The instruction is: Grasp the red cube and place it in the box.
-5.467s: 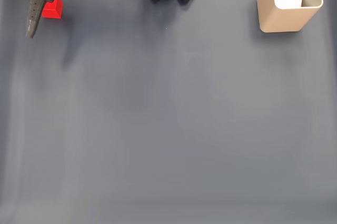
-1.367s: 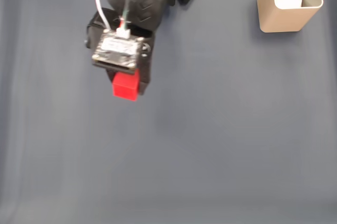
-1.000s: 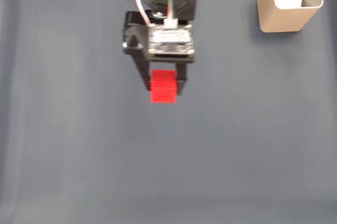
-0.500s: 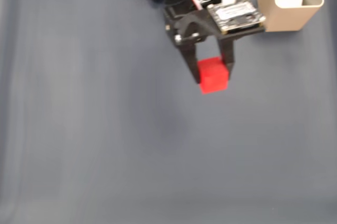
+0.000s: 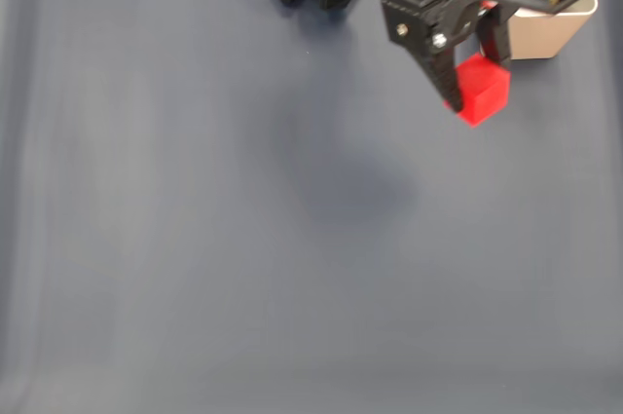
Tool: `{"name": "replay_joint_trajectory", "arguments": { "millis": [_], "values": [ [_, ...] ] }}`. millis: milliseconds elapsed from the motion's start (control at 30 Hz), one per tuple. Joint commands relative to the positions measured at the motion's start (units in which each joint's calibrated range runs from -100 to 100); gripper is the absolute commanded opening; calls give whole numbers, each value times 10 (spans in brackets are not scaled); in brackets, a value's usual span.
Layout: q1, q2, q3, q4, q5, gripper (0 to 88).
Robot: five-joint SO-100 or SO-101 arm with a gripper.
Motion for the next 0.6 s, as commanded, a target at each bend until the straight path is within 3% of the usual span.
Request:
{"name": "replay_joint_trajectory", "arguments": {
  "millis": [0,567],
  "values": [
    [-39,-25,-39,14,8,2],
    [-196,-3,-64,35,21,1]
  ]
}}
